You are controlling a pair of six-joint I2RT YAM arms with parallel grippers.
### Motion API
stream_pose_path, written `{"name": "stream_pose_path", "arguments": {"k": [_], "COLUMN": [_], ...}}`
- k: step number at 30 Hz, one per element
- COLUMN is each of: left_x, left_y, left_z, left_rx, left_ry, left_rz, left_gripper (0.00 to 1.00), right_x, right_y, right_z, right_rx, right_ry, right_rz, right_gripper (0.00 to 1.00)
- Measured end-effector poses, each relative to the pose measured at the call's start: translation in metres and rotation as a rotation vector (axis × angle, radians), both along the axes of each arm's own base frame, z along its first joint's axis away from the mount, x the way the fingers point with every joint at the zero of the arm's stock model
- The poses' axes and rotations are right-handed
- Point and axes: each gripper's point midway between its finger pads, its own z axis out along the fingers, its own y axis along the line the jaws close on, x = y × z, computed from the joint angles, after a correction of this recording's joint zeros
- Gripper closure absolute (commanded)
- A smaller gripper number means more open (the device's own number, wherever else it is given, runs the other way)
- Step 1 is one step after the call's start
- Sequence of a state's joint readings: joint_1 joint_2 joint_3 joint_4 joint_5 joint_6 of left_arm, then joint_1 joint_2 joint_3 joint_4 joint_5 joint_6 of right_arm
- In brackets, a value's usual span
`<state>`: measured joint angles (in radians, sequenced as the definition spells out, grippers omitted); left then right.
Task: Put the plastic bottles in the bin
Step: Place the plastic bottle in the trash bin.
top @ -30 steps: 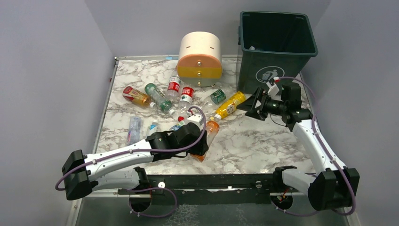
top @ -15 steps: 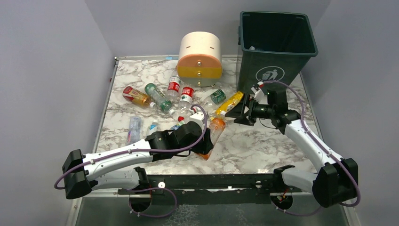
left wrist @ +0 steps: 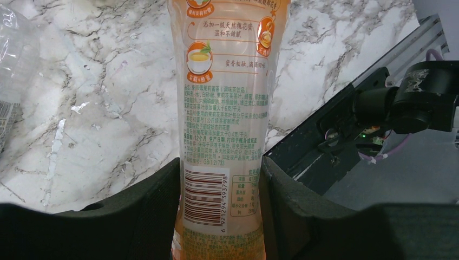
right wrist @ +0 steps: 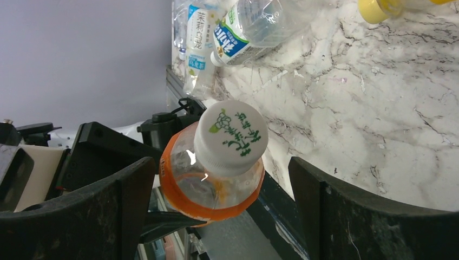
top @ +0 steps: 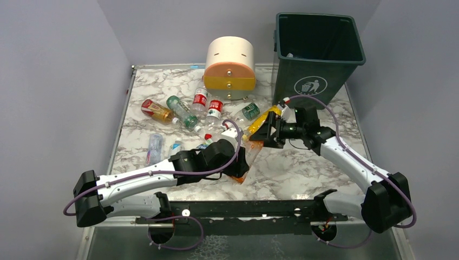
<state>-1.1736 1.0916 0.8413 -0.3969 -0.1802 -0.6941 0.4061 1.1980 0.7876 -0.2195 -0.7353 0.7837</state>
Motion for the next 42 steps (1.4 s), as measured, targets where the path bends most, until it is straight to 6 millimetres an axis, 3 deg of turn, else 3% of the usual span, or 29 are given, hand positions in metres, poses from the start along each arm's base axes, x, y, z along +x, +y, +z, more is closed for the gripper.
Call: {"name": "stream_pose_path", "arguments": {"k": [8,20,28,30,32,42], "left_x": [-0.001,-0.004,-0.004,-0.004,-0.004,-0.008], "left_y": [-0.003,-0.009,-0.01,-0.01,-0.009,0.001], "left_z": [0.003,0.004,0.005,0.006,0.007,0.03], "left_rx": [-0.011,-0.022,-0.031,-0.033,-0.034,-0.102], "left_ry": [-0.004,-0.009,-0.009,-0.01,-0.011,-0.03], "left_rz": [-0.007,-0.02,-0.017,-0.017,-0.018,-0.004], "left_gripper": [0.47,0.45,0.28,0.19,0.03,0.01], "right_x": [-0.007,-0.008,-0.008,-0.008,-0.008,-0.007], "right_y": [0.01,0.014,0.014,0.014,0.014,0.013], "right_z": [-0.003,-0.003,-0.001,-0.001,0.0,0.001], "right_rx": [-0.009,-0.01,-0.013,-0.014,-0.014,-0.018], "right_ry": [0.004,0.008,-0.003,-0.005,-0.009,-0.02], "right_rz": [0.024,0.019,0.012,0.012,0.009,-0.002], "right_gripper": [0.05,0.31,0.38,0.38,0.38,0.39]}}
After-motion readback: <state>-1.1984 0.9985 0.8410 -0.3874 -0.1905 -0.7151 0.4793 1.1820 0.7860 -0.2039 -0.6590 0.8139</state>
